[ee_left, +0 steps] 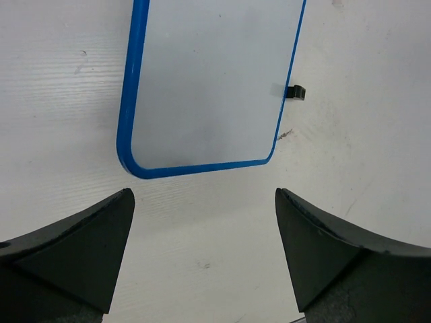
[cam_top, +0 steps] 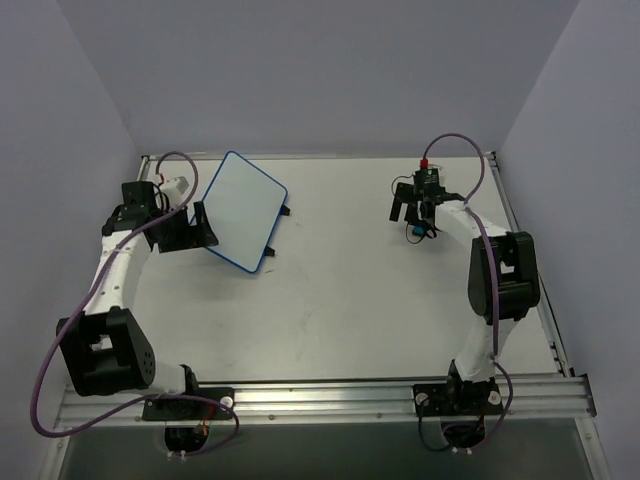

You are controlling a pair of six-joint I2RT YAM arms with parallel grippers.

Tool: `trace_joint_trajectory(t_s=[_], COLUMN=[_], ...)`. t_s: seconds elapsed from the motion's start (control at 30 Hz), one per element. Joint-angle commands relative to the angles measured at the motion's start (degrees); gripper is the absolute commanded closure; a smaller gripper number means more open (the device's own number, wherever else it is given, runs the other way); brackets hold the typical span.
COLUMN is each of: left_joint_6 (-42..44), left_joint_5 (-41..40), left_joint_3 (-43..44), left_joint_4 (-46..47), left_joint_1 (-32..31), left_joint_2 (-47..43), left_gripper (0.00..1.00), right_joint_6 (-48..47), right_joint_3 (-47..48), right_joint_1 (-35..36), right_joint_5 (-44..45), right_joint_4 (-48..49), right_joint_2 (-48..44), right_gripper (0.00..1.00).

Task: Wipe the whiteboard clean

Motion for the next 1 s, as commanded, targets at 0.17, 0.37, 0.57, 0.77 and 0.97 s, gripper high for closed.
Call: trace_joint_trajectory(t_s=[0.17,0.37,0.57,0.77,0.97], left_joint_6=[-5.48,-4.19,-5.83,-6.10,-7.59], left_joint_5=[-18.58,-28.56,-33.82,-46.56,-45.45], left_joint_3=[-3.50,-1.50,6.07,7.04,3.71], left_joint_4=[3.80,-2.86,-15.96,-22.04,-18.44], left_joint_1=[0.10,-0.96,-4.64,-12.20,-14.32], left_joint_2=[-20.01,-43.56,-52.47,-56.15,-58.88], left_gripper=[0.06,0.06,0.06,0.06,0.06], right_joint_6=[-2.26,-2.97,-2.09,-5.42,-4.29], right_joint_3=[0.87,-2.02,-6.67,-9.85,-7.04], right_joint_1=[5.49,16.30,16.58,19.74,20.62], right_joint_5=[10.11,16.72,19.43,31.82,36.13], right_joint_4=[-5.58,-11.47,-14.55,-19.38,-27.82], right_joint_2=[-13.87,-35.65,-53.77,-66.25,-72.33], right_gripper=[0.00,0.00,0.00,0.00,0.00])
